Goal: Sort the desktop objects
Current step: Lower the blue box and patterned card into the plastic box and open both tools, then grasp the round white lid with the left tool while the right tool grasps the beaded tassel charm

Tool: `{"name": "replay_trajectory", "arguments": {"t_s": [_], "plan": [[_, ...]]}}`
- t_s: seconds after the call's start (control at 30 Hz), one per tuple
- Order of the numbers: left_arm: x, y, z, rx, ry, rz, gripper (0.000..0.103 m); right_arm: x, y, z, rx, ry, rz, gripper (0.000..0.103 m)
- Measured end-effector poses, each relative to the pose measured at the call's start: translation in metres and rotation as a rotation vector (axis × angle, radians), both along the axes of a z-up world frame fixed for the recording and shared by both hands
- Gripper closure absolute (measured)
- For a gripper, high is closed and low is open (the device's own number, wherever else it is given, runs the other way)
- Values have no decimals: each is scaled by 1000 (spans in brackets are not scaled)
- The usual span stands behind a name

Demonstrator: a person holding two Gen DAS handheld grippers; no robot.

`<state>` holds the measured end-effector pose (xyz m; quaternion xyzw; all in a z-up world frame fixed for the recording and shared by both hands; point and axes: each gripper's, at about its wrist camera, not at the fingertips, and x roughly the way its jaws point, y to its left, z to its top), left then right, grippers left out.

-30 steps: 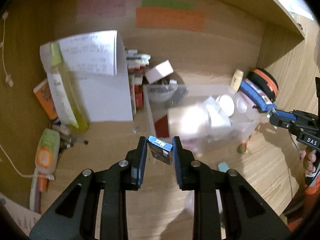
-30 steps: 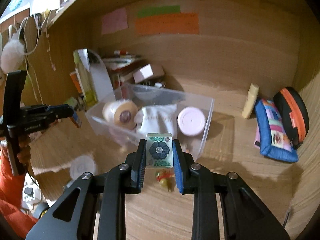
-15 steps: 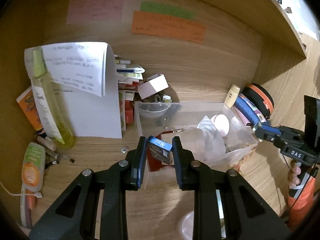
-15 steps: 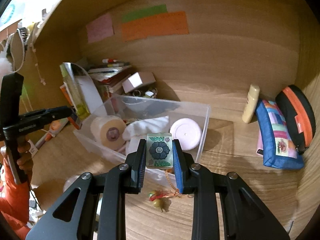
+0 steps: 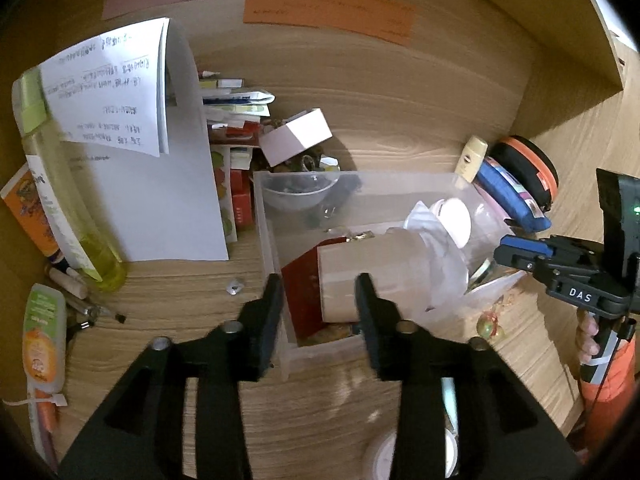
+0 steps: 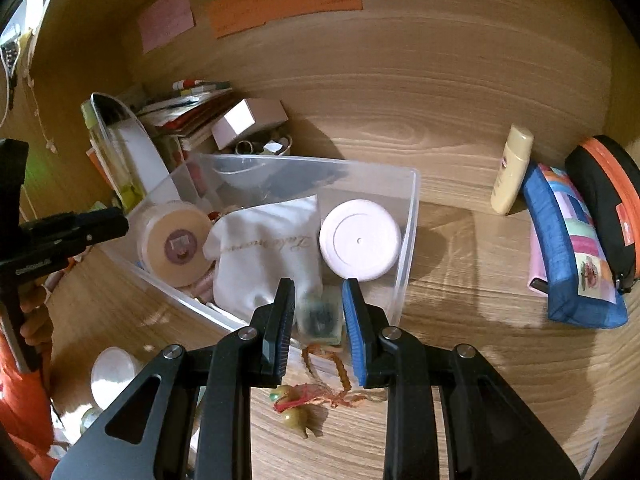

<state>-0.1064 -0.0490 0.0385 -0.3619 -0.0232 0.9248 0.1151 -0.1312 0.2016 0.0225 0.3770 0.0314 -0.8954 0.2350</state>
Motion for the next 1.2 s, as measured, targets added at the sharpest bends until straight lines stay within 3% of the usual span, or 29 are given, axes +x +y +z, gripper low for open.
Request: {"name": "replay_trajectory", "arguments": {"t_s": [0.13,0.2,0.27,0.47,0.7,0.83,1.2], "plan": [[6,1,5,2,18,-10,53,2,-1,1,13,-1,-3,80],[11,2,8,0,28,-14,46,3,-1,3,13,-4,-5,80],[19,4,11,-2,41,-19,31,6,1,6,5,-2,-4,79],[40,11,10,-45,45,-19,11,27,7,17,13,44,13,69],[55,26,-9,-87,-14,-58,10,48,15,13,39,54,16,65],[53,38,-32,-109,-97,-88,10,55,18,2,64,28,16,65],[46,50,-63,-81,-246,-131,10,56,20,-34,59,-80,31,65]]}}
